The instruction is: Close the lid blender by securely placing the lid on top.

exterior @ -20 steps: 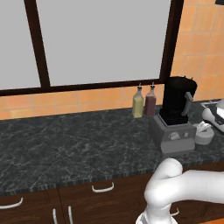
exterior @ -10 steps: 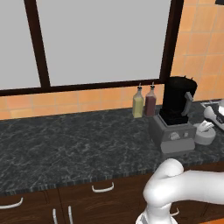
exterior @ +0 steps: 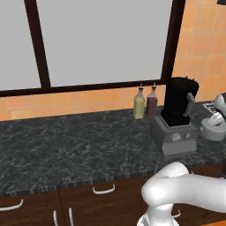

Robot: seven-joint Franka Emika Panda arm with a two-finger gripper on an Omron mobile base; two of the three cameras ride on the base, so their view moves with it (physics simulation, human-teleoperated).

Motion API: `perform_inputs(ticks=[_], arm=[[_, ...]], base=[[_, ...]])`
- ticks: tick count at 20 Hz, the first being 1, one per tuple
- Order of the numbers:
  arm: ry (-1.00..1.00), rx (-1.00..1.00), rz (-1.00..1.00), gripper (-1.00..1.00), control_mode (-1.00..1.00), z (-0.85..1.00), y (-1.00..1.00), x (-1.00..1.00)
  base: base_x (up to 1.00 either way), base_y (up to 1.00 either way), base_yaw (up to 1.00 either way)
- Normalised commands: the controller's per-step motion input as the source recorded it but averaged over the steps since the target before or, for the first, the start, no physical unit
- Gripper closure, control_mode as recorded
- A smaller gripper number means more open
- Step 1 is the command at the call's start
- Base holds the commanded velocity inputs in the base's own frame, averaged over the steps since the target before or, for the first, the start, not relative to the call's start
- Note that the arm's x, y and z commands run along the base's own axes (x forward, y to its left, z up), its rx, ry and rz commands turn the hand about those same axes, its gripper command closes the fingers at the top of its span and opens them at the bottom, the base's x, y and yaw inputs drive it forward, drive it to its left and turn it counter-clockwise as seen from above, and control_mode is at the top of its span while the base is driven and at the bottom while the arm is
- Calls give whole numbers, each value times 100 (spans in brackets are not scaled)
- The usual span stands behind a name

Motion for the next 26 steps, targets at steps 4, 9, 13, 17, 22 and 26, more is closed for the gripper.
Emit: perform_inputs(ticks=[4,9,13,17,22,26], arm=[[-8,0,-3,100,-100,100,0,-26],[-17,0,-2,100,-100,100,9,-23],[-19,0,0,100,-100,100,29,-18],[-4,0,0,100,-100,100,28,-7],[0,0,0,100,-100,100,21,0],[0,0,0,100,-100,94,23,0]], base=[[0,0,0],[0,0,0],[0,0,0],[0,0,0],[0,0,0],[0,0,0]])
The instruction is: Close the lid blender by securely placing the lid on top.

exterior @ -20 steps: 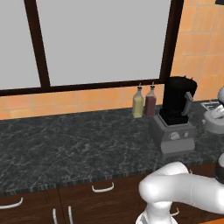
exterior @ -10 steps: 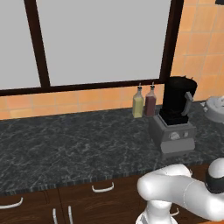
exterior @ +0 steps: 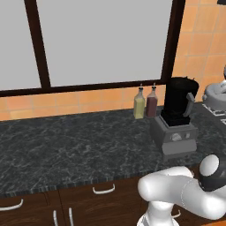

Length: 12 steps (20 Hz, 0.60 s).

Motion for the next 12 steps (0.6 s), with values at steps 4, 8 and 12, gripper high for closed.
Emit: perform_inputs(ticks=[4,8,12], arm=[[-4,5,0,100,-100,82,22,0],[-6,7,0,100,-100,70,26,0],[-1,5,0,100,-100,42,37,1]], base=[[0,0,0],[0,0,0],[0,0,0]])
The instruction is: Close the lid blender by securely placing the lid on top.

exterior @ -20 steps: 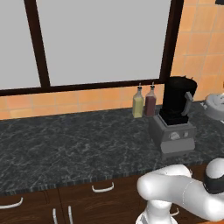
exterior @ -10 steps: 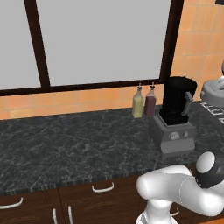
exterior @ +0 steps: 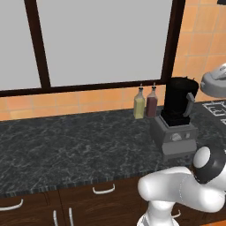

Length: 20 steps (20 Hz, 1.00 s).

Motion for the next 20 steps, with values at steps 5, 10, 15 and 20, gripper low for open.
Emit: perform_inputs(ticks=[5,10,15,20], arm=[[0,6,0,100,-100,41,32,9],[-4,4,0,100,-100,63,13,0],[-3,2,0,100,-100,64,22,0],[0,2,0,100,-100,25,35,11]], base=[[0,0,0],[0,0,0],[0,0,0],[0,0,0]])
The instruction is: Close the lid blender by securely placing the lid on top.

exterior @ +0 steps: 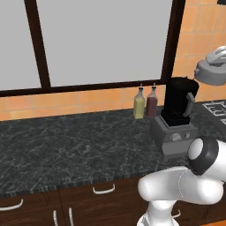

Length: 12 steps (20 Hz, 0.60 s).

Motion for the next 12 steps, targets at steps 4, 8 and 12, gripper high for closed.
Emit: perform_inputs(ticks=[4,8,12], arm=[[0,0,0,100,-100,0,44,30],[0,0,0,100,-100,0,41,32],[0,0,0,100,-100,0,17,26]], base=[[0,0,0],[0,0,0],[0,0,0]])
